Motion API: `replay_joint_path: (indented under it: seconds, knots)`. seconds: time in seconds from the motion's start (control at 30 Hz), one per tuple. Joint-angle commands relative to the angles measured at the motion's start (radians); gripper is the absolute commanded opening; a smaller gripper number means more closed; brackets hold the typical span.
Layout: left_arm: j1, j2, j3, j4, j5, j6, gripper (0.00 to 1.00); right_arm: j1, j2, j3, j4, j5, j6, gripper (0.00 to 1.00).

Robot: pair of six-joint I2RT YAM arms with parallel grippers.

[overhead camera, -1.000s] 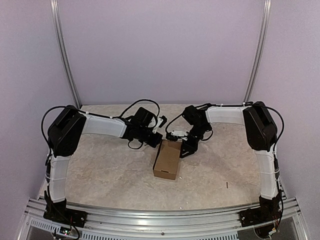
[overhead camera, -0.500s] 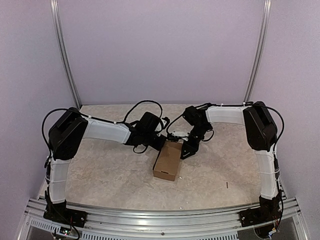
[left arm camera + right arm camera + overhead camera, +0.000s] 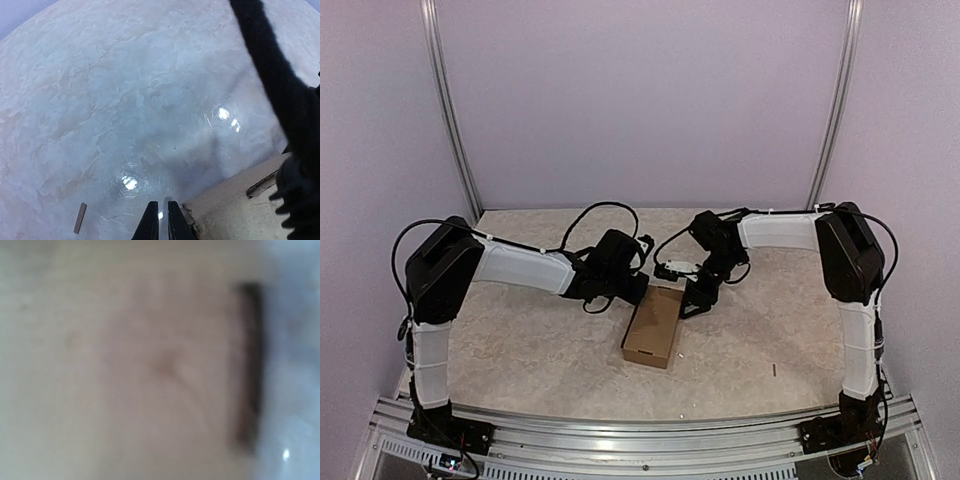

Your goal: Fold the paper box

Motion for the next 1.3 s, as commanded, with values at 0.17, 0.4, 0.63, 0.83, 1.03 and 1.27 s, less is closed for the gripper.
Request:
replay_joint_path:
  seconds: [0.17,0.4,0.63,0.83,1.03,1.27]
  knots:
    - [0.045,-0.287,-0.172,-0.048,-0.044,0.028,0.19,0.007,-0.198,-0.171,0.101,0.024,-0.030,0.54]
    - [-0.107,-0.387,-0.392,-0.151,-0.037,-0.102,0.12,0.069,-0.247,-0.327,0.123,0.077,-0.071,0.51]
    - [-0.226,-0.359,-0.393,-0.122,0.030,-0.166,0.04,0.153,-0.202,-0.333,0.177,-0.009,-0.018,0.49]
    - [-0.289,-0.222,-0.248,-0.160,0.016,-0.168,0.03,0.179,-0.046,-0.179,0.149,-0.165,0.057,0.46]
    - [-0.300,-0.247,-0.256,-0.279,-0.099,-0.229,0.03,0.174,-0.131,-0.259,0.142,-0.105,0.037,0.46]
    - [-0.292,-0.433,-0.273,-0.590,-0.324,-0.297,0.15,0.050,-0.407,-0.330,0.031,0.007,-0.019,0.62]
